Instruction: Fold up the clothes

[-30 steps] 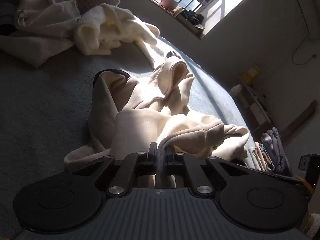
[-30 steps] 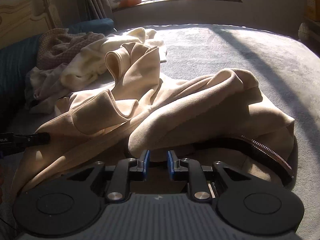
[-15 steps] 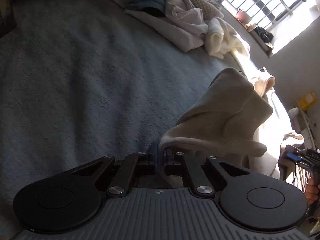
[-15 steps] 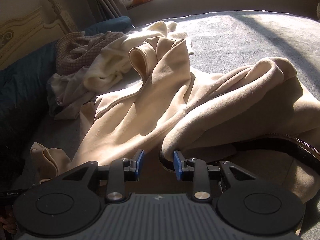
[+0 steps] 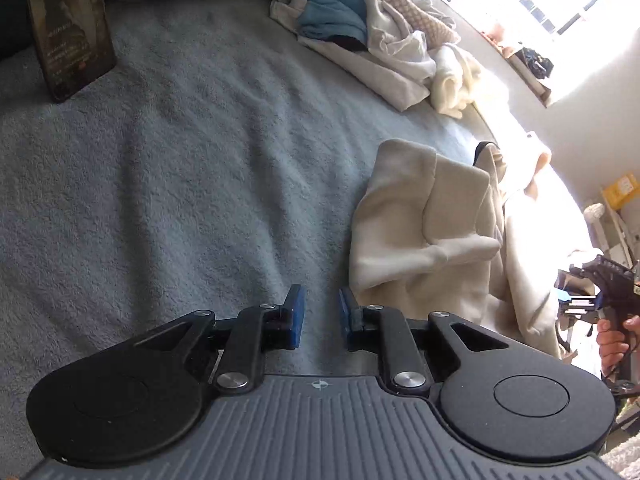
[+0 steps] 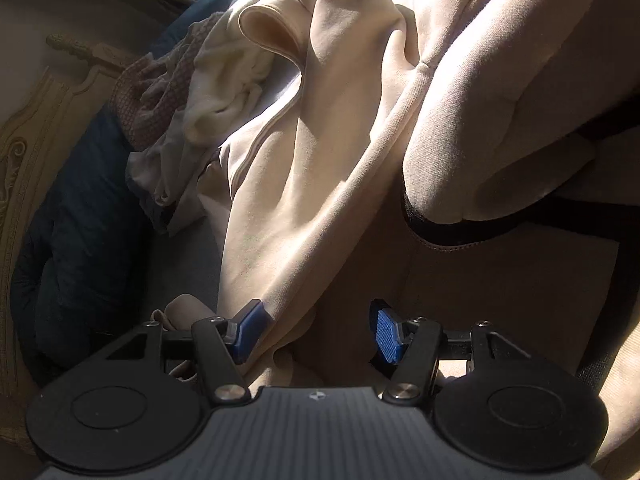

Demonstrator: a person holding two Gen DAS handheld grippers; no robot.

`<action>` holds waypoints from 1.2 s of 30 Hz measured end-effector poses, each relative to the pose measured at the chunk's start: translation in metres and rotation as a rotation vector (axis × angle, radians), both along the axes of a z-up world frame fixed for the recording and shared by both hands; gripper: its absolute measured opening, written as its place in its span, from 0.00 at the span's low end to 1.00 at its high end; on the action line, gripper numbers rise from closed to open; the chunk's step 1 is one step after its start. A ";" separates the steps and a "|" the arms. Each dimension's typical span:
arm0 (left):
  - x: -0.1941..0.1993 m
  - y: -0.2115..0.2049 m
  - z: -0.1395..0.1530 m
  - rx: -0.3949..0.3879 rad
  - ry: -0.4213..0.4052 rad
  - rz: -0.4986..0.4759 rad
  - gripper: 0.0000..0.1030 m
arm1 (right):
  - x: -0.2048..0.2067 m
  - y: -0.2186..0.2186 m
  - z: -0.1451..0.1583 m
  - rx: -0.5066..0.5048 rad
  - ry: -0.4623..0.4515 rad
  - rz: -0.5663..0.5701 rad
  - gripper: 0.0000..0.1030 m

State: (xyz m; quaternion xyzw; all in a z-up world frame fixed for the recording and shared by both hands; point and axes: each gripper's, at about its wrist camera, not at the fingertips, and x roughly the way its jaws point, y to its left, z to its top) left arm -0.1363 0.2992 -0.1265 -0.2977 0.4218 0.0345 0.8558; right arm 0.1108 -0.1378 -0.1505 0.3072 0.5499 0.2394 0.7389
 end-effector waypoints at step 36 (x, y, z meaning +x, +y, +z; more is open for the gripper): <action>0.141 -0.127 -0.014 0.044 -0.214 -0.229 0.34 | 0.122 -0.246 0.068 0.113 -0.192 -0.968 0.54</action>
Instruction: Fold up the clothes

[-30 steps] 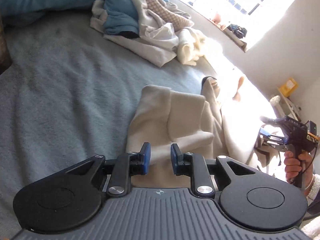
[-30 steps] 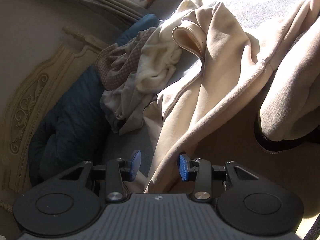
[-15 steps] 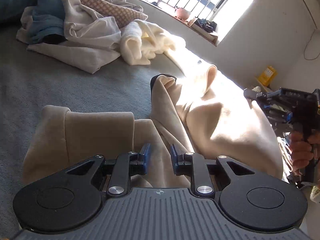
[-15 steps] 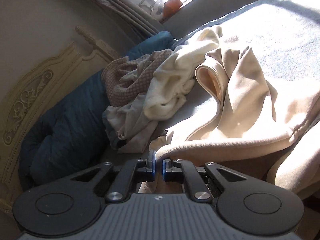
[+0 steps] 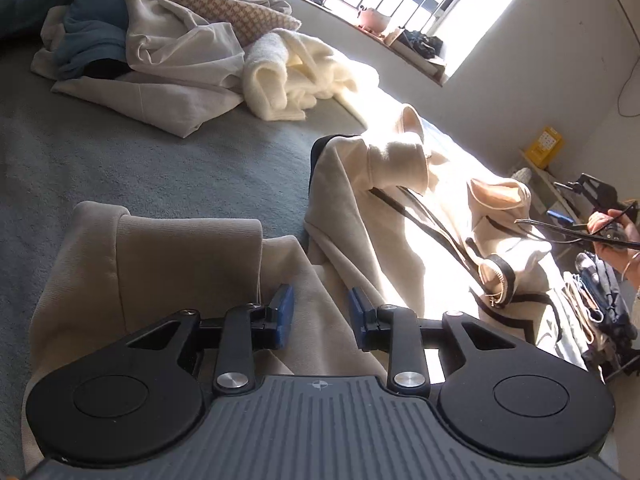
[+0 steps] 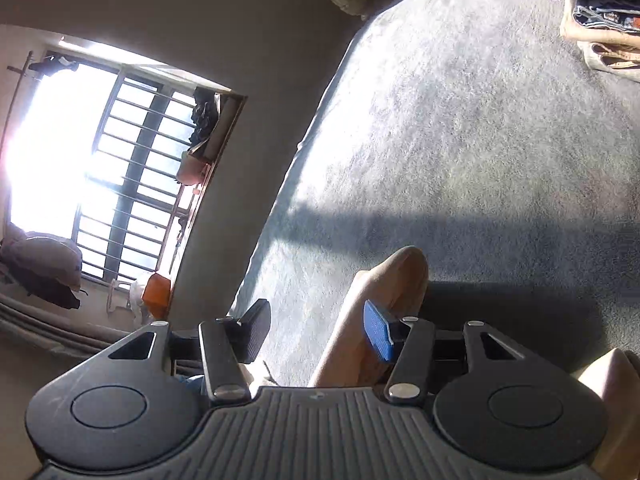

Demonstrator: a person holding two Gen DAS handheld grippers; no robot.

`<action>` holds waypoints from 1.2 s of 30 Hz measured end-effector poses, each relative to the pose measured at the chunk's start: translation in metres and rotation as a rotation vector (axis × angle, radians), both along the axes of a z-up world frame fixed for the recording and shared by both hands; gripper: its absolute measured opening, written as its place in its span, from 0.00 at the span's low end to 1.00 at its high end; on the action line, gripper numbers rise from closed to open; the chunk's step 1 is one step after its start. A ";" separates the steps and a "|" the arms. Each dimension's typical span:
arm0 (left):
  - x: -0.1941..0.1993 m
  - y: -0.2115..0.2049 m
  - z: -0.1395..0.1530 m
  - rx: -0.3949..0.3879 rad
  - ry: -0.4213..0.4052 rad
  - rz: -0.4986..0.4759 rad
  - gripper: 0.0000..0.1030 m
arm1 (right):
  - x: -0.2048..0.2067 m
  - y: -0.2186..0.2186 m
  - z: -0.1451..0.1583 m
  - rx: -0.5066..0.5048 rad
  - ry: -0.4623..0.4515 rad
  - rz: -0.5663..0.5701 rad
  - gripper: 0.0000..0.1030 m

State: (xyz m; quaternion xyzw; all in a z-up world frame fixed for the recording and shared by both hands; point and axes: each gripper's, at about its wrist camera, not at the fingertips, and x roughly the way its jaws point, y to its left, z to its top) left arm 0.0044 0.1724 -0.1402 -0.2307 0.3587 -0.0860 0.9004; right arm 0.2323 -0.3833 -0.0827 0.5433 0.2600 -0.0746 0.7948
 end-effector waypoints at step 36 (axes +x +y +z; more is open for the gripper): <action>-0.017 -0.218 0.003 0.280 0.070 -0.792 0.66 | -0.179 0.001 -0.068 -0.343 0.196 0.654 0.66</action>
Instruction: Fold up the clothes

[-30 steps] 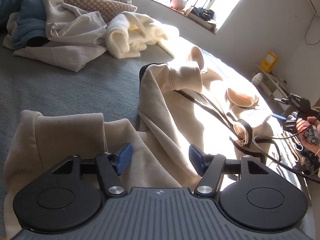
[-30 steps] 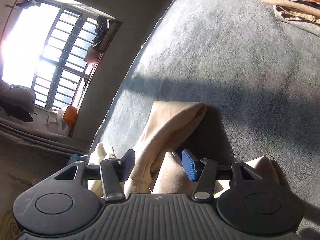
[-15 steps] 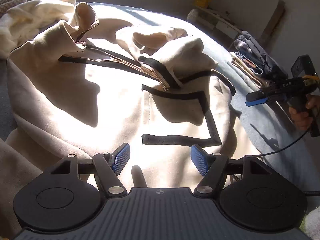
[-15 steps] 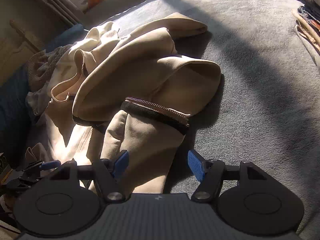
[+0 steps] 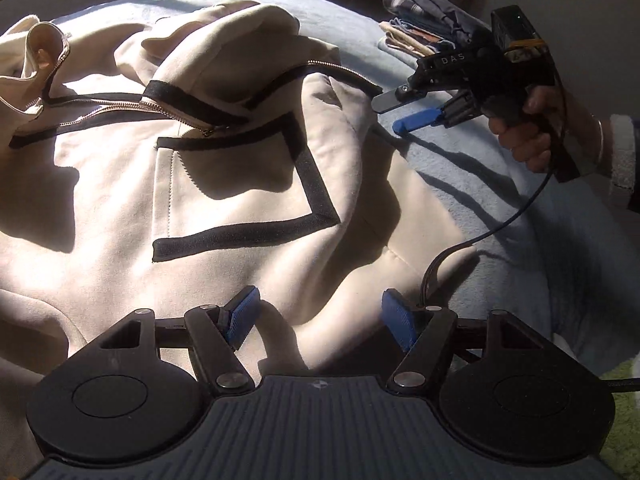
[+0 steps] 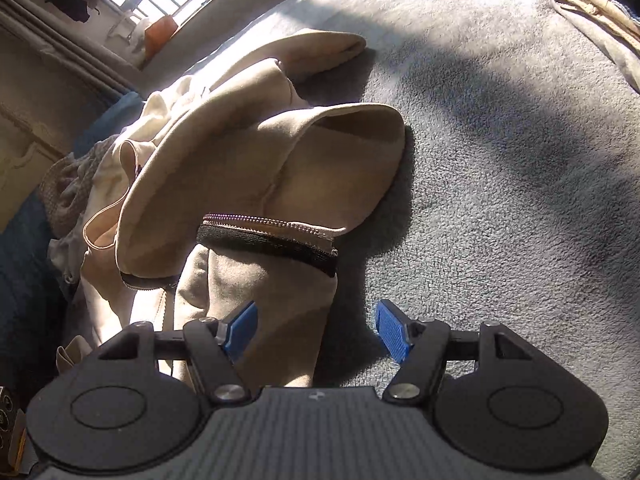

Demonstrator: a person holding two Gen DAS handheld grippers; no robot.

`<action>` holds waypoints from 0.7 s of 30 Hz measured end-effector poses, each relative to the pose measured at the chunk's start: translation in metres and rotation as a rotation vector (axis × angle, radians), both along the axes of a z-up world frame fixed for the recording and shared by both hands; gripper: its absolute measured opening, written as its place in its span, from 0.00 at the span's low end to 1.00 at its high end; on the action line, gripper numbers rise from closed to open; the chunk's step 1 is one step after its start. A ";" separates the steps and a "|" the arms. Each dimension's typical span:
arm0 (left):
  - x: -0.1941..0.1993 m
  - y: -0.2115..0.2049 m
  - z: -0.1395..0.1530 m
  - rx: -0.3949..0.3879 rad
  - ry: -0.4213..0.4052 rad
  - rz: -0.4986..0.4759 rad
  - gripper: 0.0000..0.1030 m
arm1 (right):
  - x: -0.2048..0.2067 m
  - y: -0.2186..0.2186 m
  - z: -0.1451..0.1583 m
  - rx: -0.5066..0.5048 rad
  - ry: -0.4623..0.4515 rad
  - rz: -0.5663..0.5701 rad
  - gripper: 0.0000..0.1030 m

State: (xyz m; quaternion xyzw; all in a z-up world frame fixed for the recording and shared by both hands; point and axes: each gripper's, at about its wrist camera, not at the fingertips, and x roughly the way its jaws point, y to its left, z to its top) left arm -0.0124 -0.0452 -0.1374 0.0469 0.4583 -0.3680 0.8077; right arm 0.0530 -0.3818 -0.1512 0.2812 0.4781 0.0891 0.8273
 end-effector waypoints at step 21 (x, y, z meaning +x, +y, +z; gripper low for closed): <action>-0.001 0.123 -0.025 -0.337 0.175 0.785 0.79 | -0.019 0.009 -0.029 0.208 0.051 -0.148 0.66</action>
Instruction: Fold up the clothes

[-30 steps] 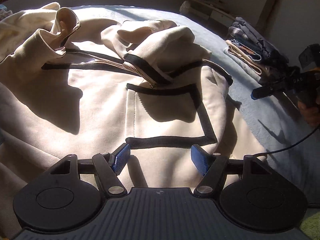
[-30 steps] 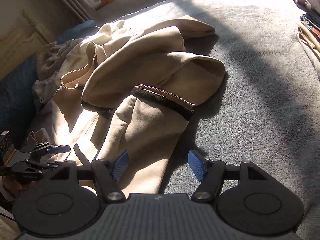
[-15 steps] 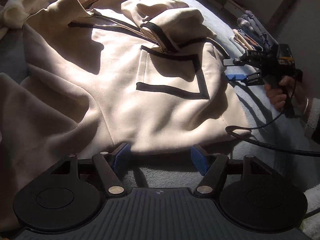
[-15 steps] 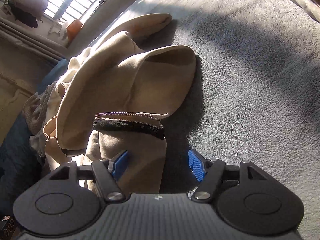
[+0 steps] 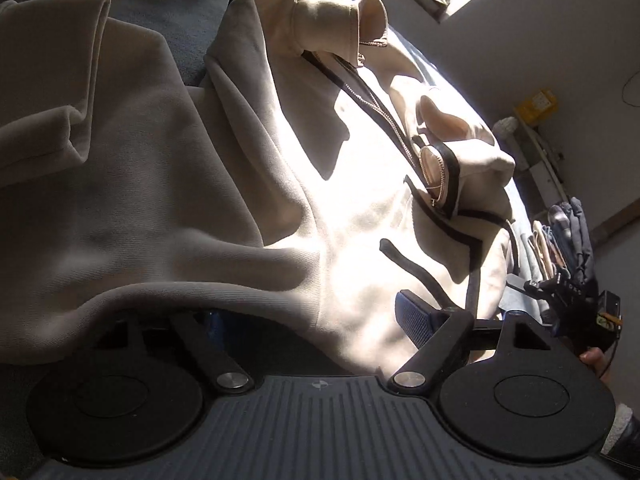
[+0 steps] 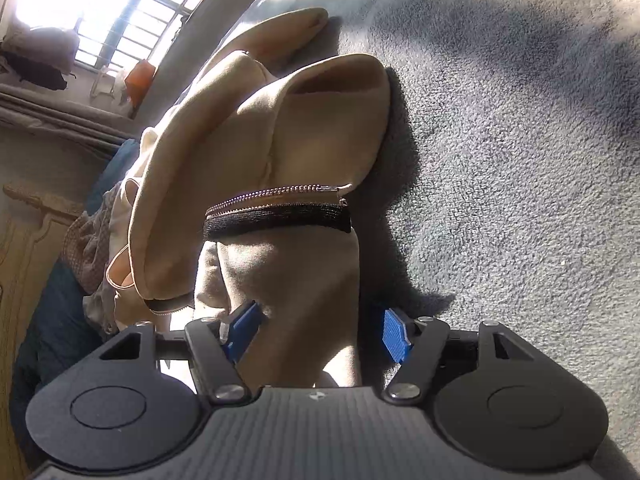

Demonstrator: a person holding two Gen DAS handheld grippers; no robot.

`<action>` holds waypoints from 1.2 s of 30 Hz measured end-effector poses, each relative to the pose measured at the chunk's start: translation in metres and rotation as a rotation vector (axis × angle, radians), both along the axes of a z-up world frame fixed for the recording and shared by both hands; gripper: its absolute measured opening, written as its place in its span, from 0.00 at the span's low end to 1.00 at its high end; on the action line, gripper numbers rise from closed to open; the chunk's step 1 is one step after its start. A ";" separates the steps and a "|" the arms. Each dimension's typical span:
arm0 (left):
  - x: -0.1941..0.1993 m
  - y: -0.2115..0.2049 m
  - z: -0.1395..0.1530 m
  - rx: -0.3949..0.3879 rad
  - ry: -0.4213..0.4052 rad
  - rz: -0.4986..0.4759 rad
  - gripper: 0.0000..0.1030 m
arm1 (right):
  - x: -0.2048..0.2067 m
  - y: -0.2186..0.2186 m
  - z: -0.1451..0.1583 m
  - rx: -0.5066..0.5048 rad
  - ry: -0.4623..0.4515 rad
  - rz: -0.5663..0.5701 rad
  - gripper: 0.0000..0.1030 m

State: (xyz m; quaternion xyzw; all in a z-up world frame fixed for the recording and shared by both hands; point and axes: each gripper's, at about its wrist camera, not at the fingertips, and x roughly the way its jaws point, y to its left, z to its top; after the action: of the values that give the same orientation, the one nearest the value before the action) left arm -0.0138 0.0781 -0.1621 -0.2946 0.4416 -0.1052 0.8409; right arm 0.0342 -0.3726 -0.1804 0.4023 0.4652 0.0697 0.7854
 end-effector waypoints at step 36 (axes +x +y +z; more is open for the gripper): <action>0.060 0.122 0.048 0.212 -0.175 0.214 0.39 | -0.074 0.222 0.038 -0.093 0.002 0.857 0.24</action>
State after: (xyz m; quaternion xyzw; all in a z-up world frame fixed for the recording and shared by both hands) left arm 0.0462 0.1998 -0.1145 -0.2394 0.3417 0.0068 0.9088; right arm -0.0399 -0.1501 -0.1423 0.1369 0.5936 0.3684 0.7023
